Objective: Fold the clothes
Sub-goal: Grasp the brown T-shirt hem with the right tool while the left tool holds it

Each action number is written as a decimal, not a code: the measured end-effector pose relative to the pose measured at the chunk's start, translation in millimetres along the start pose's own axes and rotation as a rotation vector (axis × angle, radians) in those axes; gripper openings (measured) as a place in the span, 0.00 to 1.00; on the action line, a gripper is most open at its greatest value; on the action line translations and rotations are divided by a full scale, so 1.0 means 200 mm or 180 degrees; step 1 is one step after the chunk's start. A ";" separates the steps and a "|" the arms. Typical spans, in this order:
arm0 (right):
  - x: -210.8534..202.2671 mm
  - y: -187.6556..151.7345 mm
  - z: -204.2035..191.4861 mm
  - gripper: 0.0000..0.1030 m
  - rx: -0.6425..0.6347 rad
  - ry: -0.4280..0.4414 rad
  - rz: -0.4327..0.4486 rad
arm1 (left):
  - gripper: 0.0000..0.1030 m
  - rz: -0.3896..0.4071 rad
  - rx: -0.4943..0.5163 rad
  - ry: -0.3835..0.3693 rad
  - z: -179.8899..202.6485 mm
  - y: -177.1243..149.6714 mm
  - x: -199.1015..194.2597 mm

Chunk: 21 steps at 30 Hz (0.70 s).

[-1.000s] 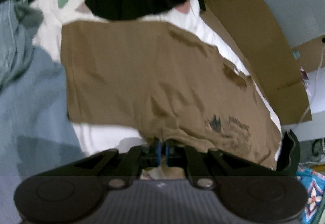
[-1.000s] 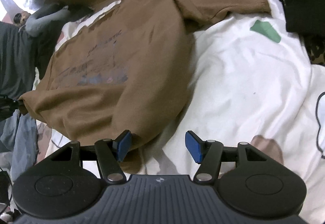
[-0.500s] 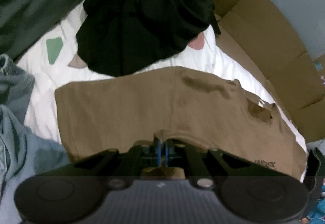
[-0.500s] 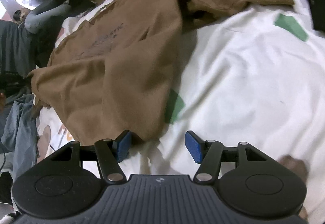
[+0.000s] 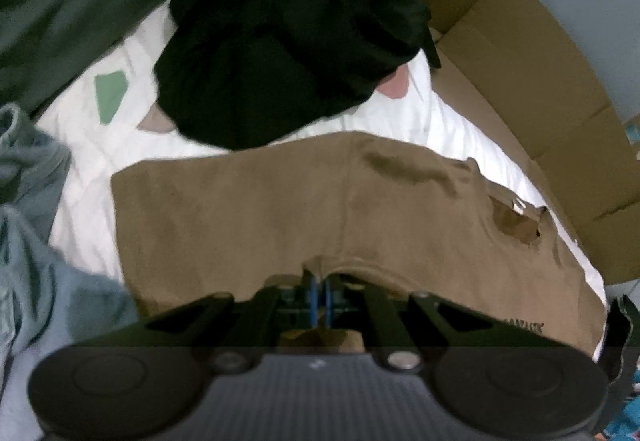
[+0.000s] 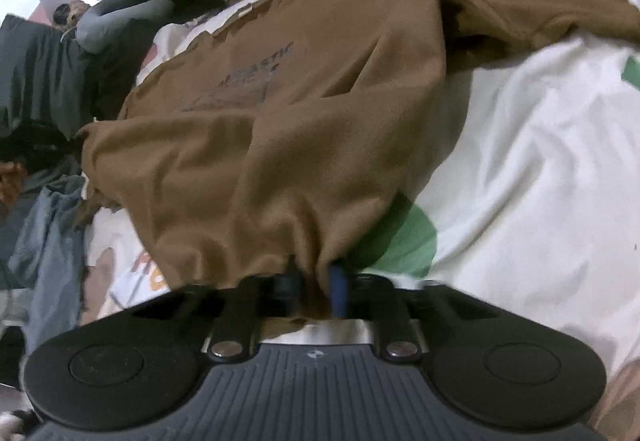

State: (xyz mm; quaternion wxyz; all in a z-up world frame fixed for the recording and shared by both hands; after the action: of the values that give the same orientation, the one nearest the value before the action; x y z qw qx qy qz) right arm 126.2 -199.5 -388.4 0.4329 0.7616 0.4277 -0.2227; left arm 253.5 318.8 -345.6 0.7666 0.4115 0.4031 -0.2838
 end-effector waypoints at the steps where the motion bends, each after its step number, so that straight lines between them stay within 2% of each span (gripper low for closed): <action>1: -0.03 0.01 -0.01 0.09 0.0014 0.0034 0.0017 | 0.04 -0.0023 -0.0017 -0.0016 -0.02 -0.02 -0.02; 7: -0.29 0.10 -0.09 0.08 0.0026 0.0204 0.0150 | 0.04 -0.0102 -0.0002 -0.0234 -0.04 -0.16 -0.26; 13: -0.55 0.19 -0.14 0.08 -0.0044 0.0298 0.0261 | 0.04 -0.0123 0.0019 -0.0480 0.01 -0.31 -0.48; 17: -0.70 0.23 -0.14 0.08 -0.0090 0.0280 0.0321 | 0.04 -0.0160 0.0040 -0.0692 0.09 -0.43 -0.60; 21: -0.79 0.20 -0.09 0.08 -0.0064 0.0216 0.0230 | 0.04 -0.0259 0.0078 -0.0877 0.17 -0.56 -0.66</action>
State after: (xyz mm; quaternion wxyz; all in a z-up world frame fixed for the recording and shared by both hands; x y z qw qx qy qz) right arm 74.3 -267.1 -247.7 0.4336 0.7793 0.4166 -0.1766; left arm 112.6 247.4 -267.0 0.7974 0.3613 0.3069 -0.3733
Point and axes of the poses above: each gripper's, at about its wrist camera, not at the fingertips, and x roughly the way its jaws point, z to its right, y to its top, the point moved 8 cm from there along x, roughly the way its jaws point, and after that the axes turned 7 degrees about z, right-handed, at the moved point
